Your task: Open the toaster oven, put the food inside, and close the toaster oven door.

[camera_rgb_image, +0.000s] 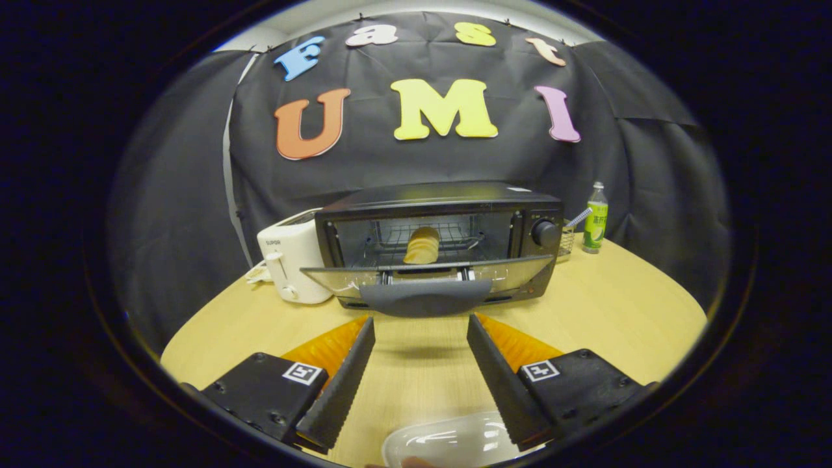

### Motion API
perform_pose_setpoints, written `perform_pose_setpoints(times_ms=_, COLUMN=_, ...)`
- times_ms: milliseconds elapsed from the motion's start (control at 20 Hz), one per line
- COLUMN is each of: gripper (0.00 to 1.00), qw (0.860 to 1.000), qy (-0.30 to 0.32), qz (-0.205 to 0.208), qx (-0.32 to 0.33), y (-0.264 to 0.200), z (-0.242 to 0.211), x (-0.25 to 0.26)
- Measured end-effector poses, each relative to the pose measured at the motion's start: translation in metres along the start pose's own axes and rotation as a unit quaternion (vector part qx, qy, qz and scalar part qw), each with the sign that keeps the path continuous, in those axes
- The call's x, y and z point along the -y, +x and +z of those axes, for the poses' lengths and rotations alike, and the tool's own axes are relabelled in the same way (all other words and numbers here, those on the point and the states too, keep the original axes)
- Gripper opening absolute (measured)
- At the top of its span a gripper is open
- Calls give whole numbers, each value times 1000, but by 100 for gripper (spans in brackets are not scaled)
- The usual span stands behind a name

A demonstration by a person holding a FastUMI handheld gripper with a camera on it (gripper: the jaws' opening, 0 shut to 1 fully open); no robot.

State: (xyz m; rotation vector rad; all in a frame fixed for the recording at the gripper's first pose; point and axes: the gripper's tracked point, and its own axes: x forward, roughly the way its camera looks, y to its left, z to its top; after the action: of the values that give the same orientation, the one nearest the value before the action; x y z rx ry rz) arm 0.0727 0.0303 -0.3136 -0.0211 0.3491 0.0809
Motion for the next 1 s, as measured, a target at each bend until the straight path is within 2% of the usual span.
perform_pose_setpoints(times_ms=200, gripper=96, qw=1000, qy=4, qz=2, qx=-9, y=-4, z=-2, x=0)
perform_pose_setpoints(times_ms=500, gripper=96, qw=1000, qy=-6, qz=6, qx=9, y=-21, z=18, x=1)
perform_pose_setpoints(times_ms=1000, gripper=96, qw=996, qy=10, qz=19, qx=88, y=-115, z=138, x=13)
